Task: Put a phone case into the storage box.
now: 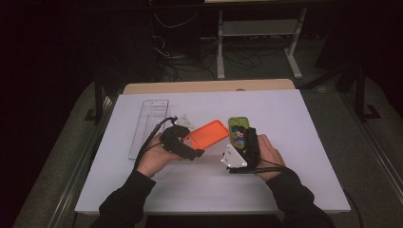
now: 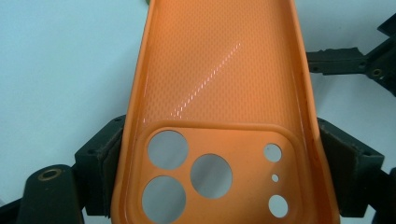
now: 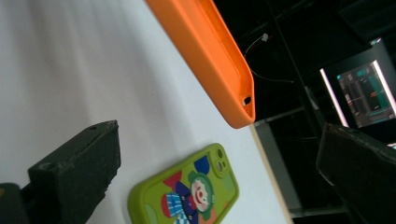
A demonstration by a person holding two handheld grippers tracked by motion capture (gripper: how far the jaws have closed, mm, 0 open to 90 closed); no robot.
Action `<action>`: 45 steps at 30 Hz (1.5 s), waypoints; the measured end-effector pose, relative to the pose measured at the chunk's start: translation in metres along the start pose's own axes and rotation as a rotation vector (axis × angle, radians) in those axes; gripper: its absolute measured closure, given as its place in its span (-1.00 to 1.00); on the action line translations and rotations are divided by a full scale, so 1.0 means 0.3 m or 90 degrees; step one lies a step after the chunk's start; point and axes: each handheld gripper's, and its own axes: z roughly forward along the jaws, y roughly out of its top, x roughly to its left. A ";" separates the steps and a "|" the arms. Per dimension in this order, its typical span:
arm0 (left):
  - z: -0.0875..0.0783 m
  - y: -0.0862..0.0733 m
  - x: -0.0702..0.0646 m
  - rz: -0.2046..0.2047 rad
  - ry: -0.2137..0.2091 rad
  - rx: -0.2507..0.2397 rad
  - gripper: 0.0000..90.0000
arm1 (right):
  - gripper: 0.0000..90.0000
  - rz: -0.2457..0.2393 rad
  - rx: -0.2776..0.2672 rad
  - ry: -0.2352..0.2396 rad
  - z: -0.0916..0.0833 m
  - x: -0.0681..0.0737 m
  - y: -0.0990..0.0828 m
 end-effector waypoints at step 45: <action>0.027 0.012 -0.039 0.056 -0.033 0.021 -0.65 | 0.13 -0.235 -0.009 -0.117 0.011 0.128 0.067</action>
